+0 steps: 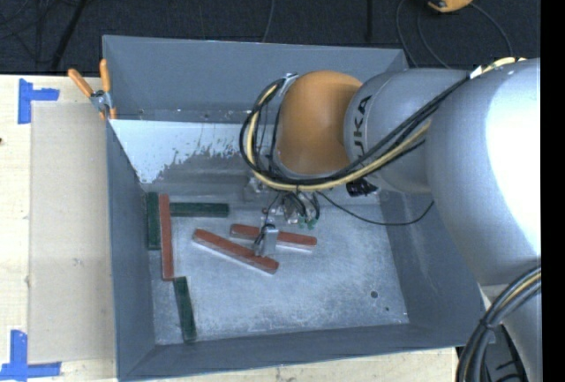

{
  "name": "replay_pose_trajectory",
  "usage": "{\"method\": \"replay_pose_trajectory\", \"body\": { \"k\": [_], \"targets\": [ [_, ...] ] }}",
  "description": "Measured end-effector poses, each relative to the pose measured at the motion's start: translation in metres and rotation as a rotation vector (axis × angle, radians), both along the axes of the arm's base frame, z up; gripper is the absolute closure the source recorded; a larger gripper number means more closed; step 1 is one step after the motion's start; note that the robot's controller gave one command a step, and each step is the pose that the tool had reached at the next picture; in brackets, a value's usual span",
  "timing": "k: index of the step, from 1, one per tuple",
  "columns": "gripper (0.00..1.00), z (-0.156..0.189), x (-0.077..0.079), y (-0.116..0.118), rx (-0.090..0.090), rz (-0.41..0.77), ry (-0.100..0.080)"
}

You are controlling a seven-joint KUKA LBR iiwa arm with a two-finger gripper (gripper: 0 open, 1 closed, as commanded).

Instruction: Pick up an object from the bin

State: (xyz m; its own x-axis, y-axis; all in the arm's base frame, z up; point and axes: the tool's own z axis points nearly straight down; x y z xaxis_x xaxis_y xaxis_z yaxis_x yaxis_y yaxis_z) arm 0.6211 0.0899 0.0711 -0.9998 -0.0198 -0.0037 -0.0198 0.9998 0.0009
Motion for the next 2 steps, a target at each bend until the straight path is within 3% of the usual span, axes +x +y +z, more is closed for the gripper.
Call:
{"method": "replay_pose_trajectory", "body": {
  "k": [1, 2],
  "targets": [
    [1.0, -0.0009, -0.0006, -0.0003, 0.0, -0.001, 0.002],
    [1.0, -0.0009, -0.0006, -0.0003, 0.0, -0.002, 0.002]
  ]
}}
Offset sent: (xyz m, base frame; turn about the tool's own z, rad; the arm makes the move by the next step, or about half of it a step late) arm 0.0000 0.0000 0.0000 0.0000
